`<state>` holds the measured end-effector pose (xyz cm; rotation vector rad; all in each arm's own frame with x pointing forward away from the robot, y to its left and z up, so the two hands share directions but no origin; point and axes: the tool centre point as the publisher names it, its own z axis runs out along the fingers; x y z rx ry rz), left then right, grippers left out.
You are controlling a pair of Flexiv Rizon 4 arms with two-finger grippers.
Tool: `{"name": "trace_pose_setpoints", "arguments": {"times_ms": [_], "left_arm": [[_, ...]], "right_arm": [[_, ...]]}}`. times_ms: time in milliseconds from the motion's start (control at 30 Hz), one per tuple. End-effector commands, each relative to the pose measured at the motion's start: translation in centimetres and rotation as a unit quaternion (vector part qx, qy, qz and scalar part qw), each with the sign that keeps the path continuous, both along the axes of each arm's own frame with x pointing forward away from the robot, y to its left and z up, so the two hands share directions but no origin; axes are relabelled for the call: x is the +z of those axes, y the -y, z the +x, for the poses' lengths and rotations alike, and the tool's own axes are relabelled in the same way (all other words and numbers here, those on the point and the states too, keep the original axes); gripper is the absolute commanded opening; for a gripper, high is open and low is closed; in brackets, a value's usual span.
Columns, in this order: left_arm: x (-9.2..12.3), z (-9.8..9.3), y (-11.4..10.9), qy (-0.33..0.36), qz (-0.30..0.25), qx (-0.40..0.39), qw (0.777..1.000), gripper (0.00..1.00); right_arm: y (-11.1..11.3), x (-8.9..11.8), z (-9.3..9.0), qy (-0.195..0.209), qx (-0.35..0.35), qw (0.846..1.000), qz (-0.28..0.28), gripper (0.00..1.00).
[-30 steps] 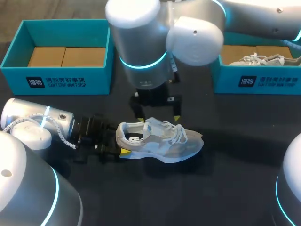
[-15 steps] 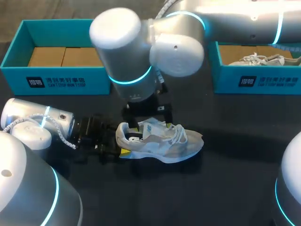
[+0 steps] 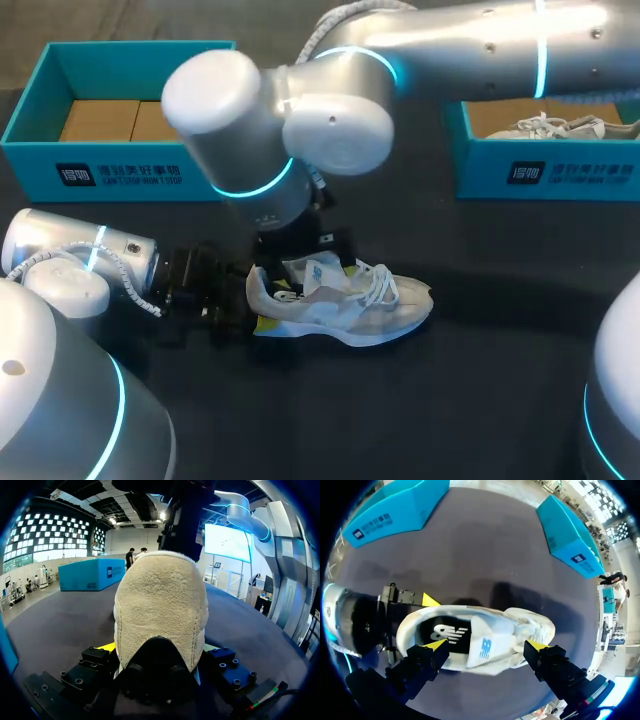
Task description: Take the shoe out of the shoebox, open the shoe tongue, remove and reinsert the insole, then place the shoe into the shoebox
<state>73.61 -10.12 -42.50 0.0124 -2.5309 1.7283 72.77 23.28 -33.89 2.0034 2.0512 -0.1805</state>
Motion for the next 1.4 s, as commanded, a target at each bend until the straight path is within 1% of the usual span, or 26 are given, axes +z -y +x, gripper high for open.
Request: {"name": "trace_pose_setpoints", "arguments": {"times_ms": [33,300,533,667,967,1033,1067,1100,1167,1233,1267,1333,1400], "left_arm": [[-0.3,-0.2,0.2,0.0,0.001,0.001,1.0,0.0],[-0.3,-0.2,0.2,0.0,0.001,0.001,1.0,0.0],[-0.3,-0.2,0.2,0.0,0.001,0.001,1.0,0.0],[-0.3,-0.2,0.2,0.0,0.001,0.001,1.0,0.0],[-0.3,-0.2,0.2,0.0,0.001,0.001,1.0,0.0],[-0.3,-0.2,0.2,0.0,0.001,0.001,1.0,0.0],[-0.3,-0.2,0.2,0.0,0.001,0.001,1.0,0.0],[-0.3,-0.2,0.2,0.0,0.001,0.001,1.0,0.0],[-0.3,-0.2,0.2,0.0,0.001,0.001,1.0,0.0],[-0.3,-0.2,0.2,0.0,0.001,0.001,1.0,0.0],[-0.3,-0.2,0.2,0.0,0.001,0.001,1.0,0.0],[-0.3,-0.2,0.2,0.0,0.001,0.001,1.0,0.0],[-0.3,-0.2,0.2,0.0,0.001,0.001,1.0,0.0]], "right_arm": [[-0.7,-1.0,-0.1,0.041,-0.131,0.988,-0.065,1.0],[0.3,-2.7,-0.1,0.03,-0.149,0.984,-0.09,1.0],[1.4,-3.4,-0.3,0.019,-0.168,0.981,-0.094,1.0],[2.5,-3.1,-0.3,0.018,-0.184,0.979,-0.09,1.0],[4.5,-1.3,-0.4,0.014,-0.21,0.974,-0.09,1.0],[4.8,-0.9,-0.5,0.012,-0.213,0.973,-0.086,0.84],[4.9,-0.8,-0.6,0.011,-0.215,0.973,-0.083,0.71],[5.0,-0.6,-0.6,0.01,-0.216,0.973,-0.081,0.6],[5.3,-0.3,-0.8,0.008,-0.218,0.973,-0.072,0.49],[5.5,0.0,-0.8,0.007,-0.219,0.973,-0.069,0.44],[5.6,0.1,-0.8,0.007,-0.218,0.974,-0.066,0.38],[5.8,0.4,-0.8,0.007,-0.217,0.974,-0.06,0.31],[6.0,0.7,-0.7,0.005,-0.218,0.975,-0.051,0.19]]}}
